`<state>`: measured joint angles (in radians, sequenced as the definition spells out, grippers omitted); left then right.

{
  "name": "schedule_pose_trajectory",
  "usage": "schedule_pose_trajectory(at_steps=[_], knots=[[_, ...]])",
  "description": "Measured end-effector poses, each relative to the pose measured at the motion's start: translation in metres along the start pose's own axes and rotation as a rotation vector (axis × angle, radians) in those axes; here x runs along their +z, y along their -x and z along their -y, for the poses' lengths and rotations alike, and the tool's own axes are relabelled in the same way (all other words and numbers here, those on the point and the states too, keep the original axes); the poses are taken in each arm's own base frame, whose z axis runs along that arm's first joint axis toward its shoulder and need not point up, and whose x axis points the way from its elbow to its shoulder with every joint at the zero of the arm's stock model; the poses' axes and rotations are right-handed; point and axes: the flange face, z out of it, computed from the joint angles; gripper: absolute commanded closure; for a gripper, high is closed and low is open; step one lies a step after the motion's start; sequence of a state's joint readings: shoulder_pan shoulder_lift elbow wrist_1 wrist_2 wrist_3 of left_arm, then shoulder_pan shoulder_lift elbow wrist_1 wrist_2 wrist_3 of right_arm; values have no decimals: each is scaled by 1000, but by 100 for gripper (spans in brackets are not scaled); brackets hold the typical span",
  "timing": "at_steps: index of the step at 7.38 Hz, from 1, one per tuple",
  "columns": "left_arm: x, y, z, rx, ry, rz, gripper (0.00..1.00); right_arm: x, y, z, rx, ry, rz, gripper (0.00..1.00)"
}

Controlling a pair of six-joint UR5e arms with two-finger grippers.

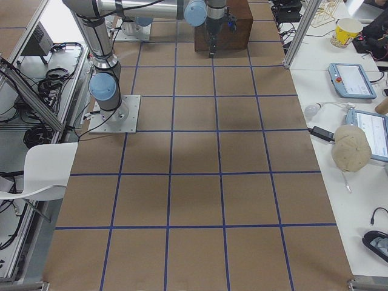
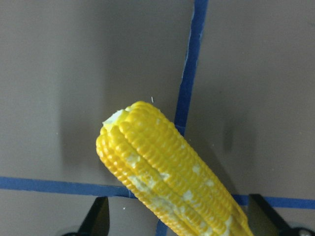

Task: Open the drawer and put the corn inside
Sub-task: 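Lower the left gripper and grasp the yellow corn cob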

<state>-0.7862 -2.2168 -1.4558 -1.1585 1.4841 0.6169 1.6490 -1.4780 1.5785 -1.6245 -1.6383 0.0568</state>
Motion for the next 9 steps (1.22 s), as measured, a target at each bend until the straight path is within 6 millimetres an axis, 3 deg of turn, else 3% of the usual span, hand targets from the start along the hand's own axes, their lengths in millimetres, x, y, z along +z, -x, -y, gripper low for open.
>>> schedule_pose_trajectory(at_steps=[1,2,3,4,9], knots=[[5,1,3,-3,-8,6,20,0,0,0,0,0,0,0],[7,0,5,-4,-13,9,62,0,0,0,0,1,0,0],[8,-1,6,-1,-16,11,84,0,0,0,0,0,0,0],[7,-1,7,4,-18,13,96,0,0,0,0,0,0,0],[-6,-3,7,15,-27,33,100,0,0,0,0,0,0,0]])
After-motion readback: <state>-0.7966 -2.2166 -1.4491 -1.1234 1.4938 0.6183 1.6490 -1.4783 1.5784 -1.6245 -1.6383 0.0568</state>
